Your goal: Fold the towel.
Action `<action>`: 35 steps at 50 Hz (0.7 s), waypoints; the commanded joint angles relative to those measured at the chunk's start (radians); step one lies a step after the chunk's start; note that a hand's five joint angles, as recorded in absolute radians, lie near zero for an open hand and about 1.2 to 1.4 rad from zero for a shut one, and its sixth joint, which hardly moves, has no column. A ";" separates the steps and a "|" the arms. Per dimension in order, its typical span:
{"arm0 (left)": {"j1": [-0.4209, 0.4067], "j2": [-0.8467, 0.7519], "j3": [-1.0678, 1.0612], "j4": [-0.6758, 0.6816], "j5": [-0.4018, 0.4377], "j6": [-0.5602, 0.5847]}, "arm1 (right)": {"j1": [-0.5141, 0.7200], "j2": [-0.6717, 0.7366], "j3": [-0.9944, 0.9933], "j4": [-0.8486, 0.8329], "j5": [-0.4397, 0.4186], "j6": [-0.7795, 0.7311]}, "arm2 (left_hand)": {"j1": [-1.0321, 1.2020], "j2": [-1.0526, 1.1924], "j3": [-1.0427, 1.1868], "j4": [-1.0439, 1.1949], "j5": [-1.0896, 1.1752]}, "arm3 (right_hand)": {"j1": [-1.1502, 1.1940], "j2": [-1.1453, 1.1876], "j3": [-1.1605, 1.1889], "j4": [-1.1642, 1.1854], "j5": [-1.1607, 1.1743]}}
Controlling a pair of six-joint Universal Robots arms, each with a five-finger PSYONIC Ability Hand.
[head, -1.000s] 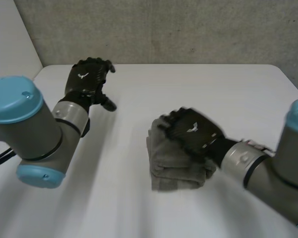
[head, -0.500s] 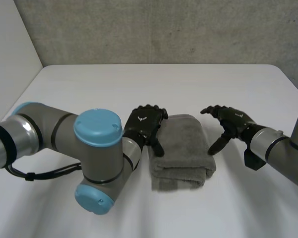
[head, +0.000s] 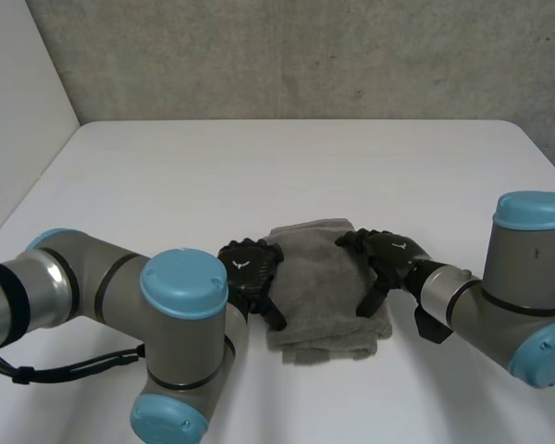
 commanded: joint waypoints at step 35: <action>0.226 0.406 0.194 -0.255 0.009 0.080 | 0.008 -0.366 -0.254 0.114 0.387 -0.055 | -0.103 -0.126 -0.048 -0.054 -0.099 | -0.045 -0.076 -0.046 -0.076 -0.063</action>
